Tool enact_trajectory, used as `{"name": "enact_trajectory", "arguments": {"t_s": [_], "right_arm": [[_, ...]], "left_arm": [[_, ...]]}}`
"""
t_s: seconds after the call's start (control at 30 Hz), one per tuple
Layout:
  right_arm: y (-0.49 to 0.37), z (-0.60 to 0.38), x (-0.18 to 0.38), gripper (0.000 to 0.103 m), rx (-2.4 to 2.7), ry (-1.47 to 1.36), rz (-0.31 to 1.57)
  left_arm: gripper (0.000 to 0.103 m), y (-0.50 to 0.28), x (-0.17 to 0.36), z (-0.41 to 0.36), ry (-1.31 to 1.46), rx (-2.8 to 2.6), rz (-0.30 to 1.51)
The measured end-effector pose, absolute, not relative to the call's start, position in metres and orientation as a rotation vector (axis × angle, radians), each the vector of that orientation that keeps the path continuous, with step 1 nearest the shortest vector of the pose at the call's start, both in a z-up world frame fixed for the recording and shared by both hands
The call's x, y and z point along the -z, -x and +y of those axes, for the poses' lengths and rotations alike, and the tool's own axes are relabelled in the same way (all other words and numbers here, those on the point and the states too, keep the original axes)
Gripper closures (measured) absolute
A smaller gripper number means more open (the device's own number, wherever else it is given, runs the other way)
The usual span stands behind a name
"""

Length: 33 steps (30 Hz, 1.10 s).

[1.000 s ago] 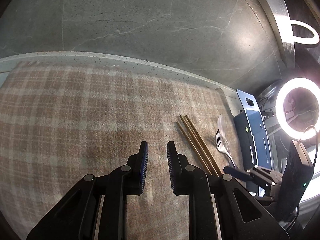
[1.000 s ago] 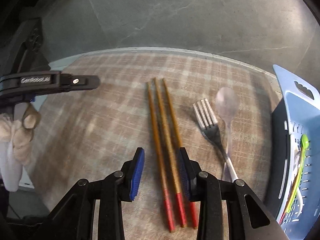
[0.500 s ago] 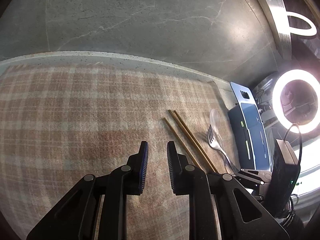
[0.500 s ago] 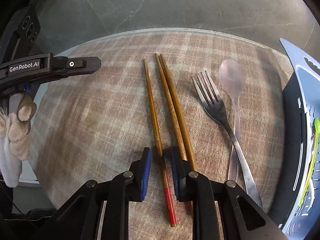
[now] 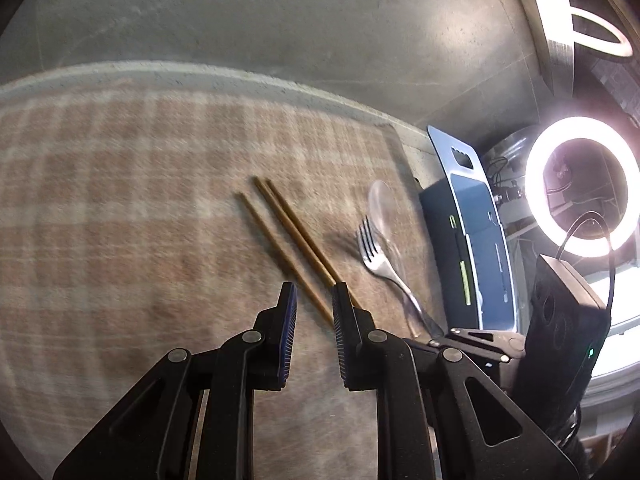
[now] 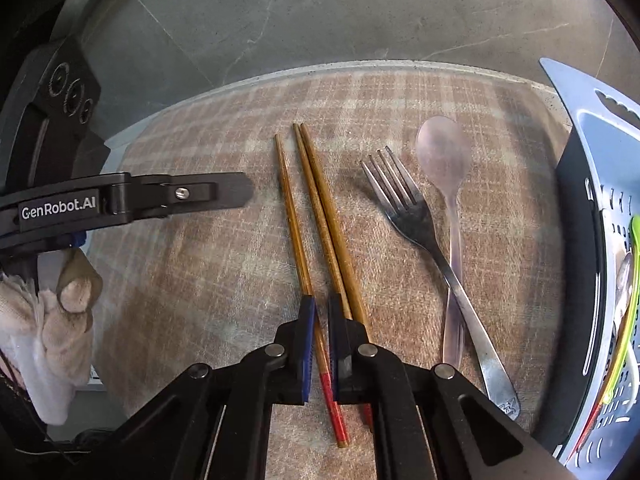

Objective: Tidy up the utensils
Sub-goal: 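Hold the chopsticks in the right gripper while the left gripper closes on a chopstick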

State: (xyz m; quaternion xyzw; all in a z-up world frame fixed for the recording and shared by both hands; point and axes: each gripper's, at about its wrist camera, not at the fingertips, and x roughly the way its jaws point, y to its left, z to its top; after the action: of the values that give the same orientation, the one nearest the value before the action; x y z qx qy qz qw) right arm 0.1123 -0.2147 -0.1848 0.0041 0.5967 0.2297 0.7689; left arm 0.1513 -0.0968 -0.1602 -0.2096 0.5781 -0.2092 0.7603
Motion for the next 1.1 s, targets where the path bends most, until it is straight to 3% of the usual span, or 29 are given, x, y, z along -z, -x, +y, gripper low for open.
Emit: {"name": "enact_trajectory", "arguments": {"t_s": [0.27,1.1], "right_arm": [[-0.108,-0.221,0.176,0.096,-0.51,-0.012,1.229],[-0.119,-0.225,0.189,0.094,-0.582,0.075,1.279]], "left_arm": [[0.087,-0.151,0.165,-0.123,0.451,0.443,1.294],[0.085,-0.137,0.154,-0.142,0.317,0.206,1.273]]}}
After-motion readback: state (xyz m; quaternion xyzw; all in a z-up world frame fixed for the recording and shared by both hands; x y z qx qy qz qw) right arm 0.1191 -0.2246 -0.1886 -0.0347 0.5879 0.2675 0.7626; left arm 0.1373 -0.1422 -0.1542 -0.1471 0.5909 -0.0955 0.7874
